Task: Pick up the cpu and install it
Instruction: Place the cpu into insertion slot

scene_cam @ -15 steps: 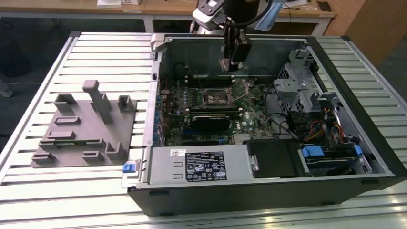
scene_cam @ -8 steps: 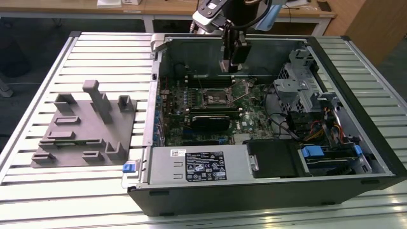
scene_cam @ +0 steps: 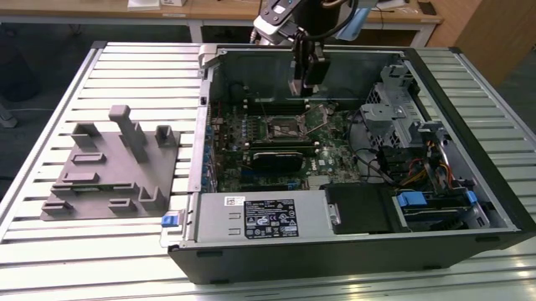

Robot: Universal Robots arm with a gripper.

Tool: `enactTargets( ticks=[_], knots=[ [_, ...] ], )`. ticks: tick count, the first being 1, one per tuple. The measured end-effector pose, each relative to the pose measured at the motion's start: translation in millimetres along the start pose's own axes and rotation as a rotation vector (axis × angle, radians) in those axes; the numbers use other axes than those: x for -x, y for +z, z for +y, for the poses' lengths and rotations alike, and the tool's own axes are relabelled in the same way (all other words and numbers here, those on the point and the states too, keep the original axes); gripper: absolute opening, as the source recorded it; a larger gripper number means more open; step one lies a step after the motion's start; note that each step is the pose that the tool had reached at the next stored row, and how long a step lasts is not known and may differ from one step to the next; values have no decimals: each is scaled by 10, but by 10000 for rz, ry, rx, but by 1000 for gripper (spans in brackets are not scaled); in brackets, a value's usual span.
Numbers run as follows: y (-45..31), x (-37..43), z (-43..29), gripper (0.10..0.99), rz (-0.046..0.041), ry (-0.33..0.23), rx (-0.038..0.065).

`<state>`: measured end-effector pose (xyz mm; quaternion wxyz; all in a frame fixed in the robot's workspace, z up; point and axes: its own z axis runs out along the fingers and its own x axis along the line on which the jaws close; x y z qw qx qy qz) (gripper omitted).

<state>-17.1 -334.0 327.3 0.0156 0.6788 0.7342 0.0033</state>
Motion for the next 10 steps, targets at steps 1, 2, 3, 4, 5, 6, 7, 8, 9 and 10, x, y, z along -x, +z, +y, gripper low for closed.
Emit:
enactTargets(
  ticks=[1, 2, 3, 4, 5, 6, 7, 8, 9, 10],
  knots=[
    [4, 0, 0, 529, 0, 0, 0],
    [7, 0, 0, 529, -1, 0, -1],
    [11, 0, 0, 529, 0, 0, 0],
    [16, 0, 0, 529, 0, 0, 0],
    [21, 0, -1, 529, -1, 0, 0],
    [26, 0, -1, 529, -1, 0, -1],
    [31, -1, -1, 529, -1, 0, -1],
    [36, -1, -1, 529, -1, 0, -1],
    [41, -1, -1, 529, 0, -1, 0],
    [46, -1, -1, 529, -1, 0, 0]
  ],
)
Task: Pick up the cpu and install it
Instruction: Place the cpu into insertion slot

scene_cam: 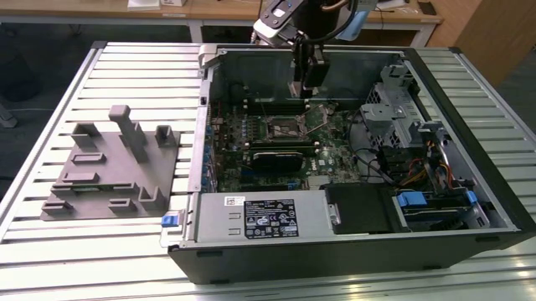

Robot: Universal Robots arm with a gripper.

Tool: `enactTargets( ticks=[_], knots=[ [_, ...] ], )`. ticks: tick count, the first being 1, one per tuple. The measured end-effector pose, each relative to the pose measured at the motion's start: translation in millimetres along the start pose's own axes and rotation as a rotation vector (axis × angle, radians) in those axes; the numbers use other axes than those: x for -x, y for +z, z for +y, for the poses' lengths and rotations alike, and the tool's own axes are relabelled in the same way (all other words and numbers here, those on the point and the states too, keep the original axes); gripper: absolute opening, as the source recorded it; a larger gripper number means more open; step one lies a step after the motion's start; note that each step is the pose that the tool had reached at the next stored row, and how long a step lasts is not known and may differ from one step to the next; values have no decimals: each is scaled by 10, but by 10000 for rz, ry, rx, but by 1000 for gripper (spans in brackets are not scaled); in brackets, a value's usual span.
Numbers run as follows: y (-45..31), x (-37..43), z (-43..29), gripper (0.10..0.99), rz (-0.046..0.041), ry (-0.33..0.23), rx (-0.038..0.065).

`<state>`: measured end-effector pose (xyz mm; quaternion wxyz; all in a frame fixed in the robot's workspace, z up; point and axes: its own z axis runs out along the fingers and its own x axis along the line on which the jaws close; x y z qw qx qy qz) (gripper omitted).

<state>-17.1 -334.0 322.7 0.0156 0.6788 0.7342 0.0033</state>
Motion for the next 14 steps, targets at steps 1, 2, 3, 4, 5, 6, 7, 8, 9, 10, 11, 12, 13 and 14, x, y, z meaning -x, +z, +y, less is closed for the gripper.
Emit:
enactTargets(
  ticks=[1, 2, 3, 4, 5, 6, 7, 8, 9, 10, 11, 12, 13, 14],
  knots=[
    [5, 0, 0, 529, 0, 0, 0],
    [10, 0, 0, 529, 0, 0, 0],
    [16, 0, 0, 529, 0, 0, 0],
    [21, 0, -1, 529, 0, 0, 0],
    [28, 0, -1, 529, 0, 0, 0],
    [36, -1, -2, 529, -4, 2, 0],
    [47, -1, -7, 529, -13, 11, -2],
    [57, -2, -11, 529, -16, 24, -2],
    [68, -3, -12, 529, -16, 35, -3],
    [79, -3, -13, 529, -17, 44, -7],
    [93, -3, -14, 529, -16, 45, -14],
    [110, -4, -15, 529, -16, 46, -19],
    [126, -4, -17, 529, -16, 48, -23],
    [143, -5, -18, 529, -15, 49, -27]
  ],
)
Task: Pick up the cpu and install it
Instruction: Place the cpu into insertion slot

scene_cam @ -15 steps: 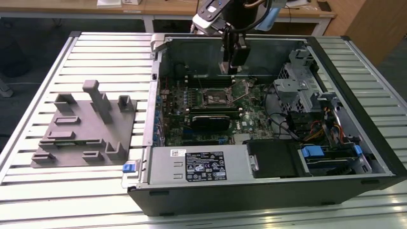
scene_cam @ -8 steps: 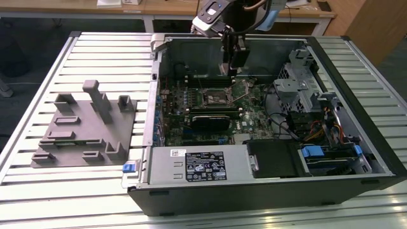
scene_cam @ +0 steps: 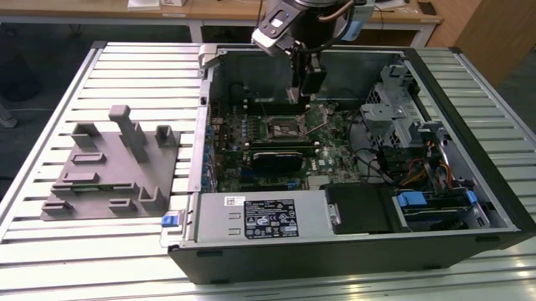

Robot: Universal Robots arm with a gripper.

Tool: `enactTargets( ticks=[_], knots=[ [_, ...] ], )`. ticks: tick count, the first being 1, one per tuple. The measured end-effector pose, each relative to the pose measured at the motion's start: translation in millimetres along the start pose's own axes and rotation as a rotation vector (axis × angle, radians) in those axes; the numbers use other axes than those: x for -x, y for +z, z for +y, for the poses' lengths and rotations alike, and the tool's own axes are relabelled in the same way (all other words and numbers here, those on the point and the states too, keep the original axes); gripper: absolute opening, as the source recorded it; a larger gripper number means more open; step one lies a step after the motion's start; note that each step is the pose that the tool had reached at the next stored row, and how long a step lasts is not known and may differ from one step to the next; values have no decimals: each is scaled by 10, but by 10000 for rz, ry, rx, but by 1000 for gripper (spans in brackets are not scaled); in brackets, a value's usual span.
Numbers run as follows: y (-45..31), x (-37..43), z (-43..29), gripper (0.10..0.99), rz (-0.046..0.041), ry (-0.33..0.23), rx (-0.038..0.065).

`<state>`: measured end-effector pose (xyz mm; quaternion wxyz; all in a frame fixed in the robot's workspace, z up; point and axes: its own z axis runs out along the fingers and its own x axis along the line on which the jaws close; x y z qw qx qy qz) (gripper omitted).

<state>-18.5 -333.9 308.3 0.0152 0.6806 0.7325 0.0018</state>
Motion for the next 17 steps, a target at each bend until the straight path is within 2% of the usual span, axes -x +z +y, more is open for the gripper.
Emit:
enactTargets(
  ticks=[17],
  knots=[
    [158, -4, -14, 529, 5, 18, -70]
  ],
)
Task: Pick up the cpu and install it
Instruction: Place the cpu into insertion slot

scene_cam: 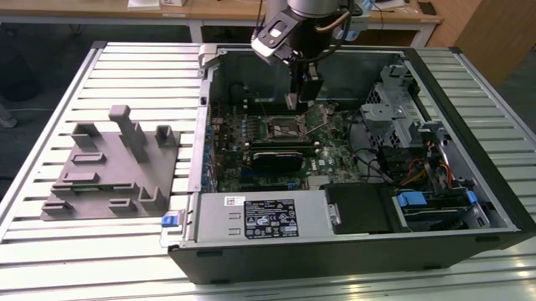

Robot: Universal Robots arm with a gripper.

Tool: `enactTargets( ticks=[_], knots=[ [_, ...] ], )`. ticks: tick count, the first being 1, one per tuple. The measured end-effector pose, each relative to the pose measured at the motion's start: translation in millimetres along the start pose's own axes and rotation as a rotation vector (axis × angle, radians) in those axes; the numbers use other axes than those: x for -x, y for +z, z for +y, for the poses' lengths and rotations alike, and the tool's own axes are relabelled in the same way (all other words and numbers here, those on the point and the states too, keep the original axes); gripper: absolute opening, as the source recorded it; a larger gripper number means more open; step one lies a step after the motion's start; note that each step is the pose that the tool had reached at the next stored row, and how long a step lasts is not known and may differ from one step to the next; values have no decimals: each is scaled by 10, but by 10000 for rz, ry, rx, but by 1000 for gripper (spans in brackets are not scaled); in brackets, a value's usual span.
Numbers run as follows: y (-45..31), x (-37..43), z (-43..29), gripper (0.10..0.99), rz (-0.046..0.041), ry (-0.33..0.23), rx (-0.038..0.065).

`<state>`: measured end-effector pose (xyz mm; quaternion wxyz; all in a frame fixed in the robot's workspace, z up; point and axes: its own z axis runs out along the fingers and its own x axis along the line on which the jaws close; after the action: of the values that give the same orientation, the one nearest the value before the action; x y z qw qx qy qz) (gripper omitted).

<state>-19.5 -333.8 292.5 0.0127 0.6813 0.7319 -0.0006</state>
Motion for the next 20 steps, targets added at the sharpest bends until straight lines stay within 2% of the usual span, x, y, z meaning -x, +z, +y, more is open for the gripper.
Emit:
enactTargets(
  ticks=[6, 20],
  knots=[
    [60, -2, -9, 529, 6, -2, -80],
    [274, -98, -15, 529, 10, 55, -118]
  ],
)
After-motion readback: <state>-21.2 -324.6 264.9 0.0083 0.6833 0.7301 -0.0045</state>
